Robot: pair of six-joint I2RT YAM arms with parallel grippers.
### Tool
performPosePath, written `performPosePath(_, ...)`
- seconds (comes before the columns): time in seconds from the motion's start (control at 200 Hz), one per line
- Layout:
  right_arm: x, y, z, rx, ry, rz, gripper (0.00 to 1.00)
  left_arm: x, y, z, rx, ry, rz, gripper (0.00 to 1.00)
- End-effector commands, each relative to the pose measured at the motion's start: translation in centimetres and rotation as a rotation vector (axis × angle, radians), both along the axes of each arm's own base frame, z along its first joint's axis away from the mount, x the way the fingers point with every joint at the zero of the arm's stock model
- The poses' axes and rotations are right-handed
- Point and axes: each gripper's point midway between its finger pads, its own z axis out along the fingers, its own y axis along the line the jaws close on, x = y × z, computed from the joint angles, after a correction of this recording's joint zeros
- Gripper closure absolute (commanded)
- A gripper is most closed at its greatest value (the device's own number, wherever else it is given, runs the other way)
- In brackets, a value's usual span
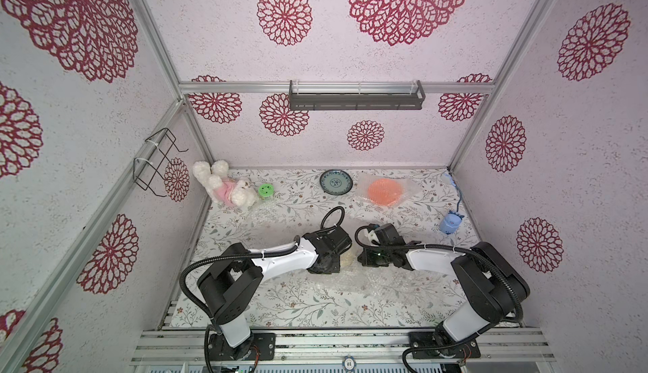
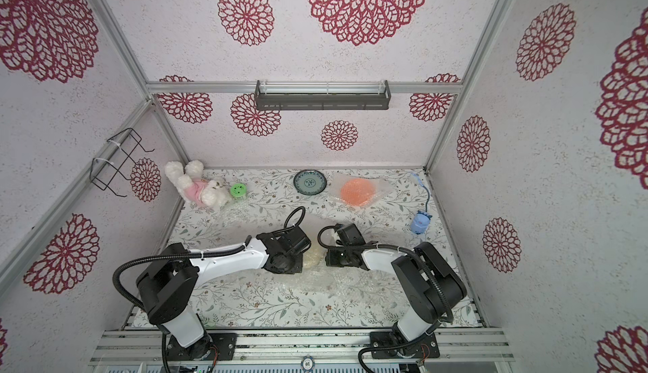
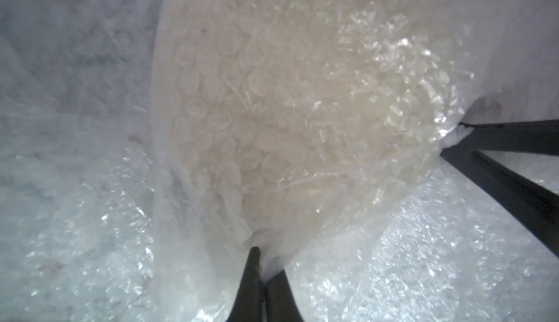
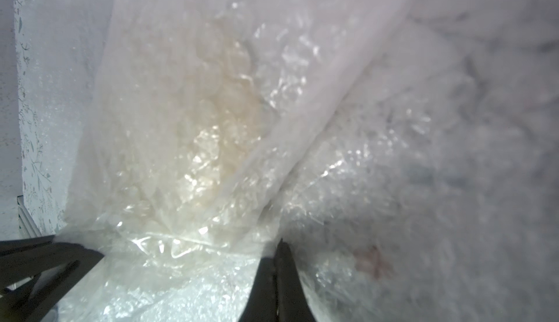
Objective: Unpack dinner plates from bubble wrap
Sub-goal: Unwrap the bubble wrap.
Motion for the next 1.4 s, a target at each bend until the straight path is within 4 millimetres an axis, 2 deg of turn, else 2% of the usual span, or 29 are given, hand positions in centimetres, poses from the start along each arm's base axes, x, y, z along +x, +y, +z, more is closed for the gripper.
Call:
performPosePath(0.0, 0.5, -2.2, -0.9, -0.057, 0.014, -0.083, 1.00, 0.2, 2.2, 0.0, 0.022, -0.003, 0.069, 1.00)
performPosePath(0.22, 0.7, -3.0, -1.3, -0.006, 0.038, -0.127, 1.00, 0.9, 2.9, -0.3, -0.006, -0.001, 0.107, 1.00)
performPosePath(0.425, 0.7, -2.6, -0.8, 0.131, 0.077, -0.158, 1.00, 0.8, 3.0, -1.0, -0.032, -0.009, 0.145, 1.00)
performPosePath(0.736, 1.3, -4.4, -0.7, 0.090, 0.050, -0.219, 1.00, 0.0, 3.9, -1.7, -0.052, -0.021, 0.185, 1.00)
performPosePath(0.826, 1.5, -4.2, -0.5, 0.103, 0.048, -0.217, 0.97, 0.1, 3.2, -1.5, -0.085, -0.027, 0.154, 1.00)
performPosePath(0.946, 1.6, -4.1, 0.5, 0.127, 0.026, -0.221, 0.84, 0.9, 0.7, -0.6, -0.165, -0.042, 0.088, 1.00)
performPosePath(1.016, 1.4, -4.4, 1.6, 0.129, 0.000, -0.226, 0.76, 1.2, -0.7, 0.5, -0.172, -0.064, 0.040, 0.94)
performPosePath(1.111, 1.4, -5.2, 3.4, 0.095, -0.053, -0.225, 0.64, 1.6, -1.4, 2.5, -0.129, -0.121, -0.025, 0.78)
performPosePath(1.246, 1.4, -6.7, 4.8, 0.017, -0.097, -0.227, 0.58, 1.0, -1.9, 5.1, -0.066, -0.207, -0.129, 0.50)
performPosePath(1.396, 1.7, -7.0, 6.0, 0.025, -0.112, -0.220, 0.54, 0.3, -3.3, 7.0, 0.011, -0.286, -0.250, 0.32)
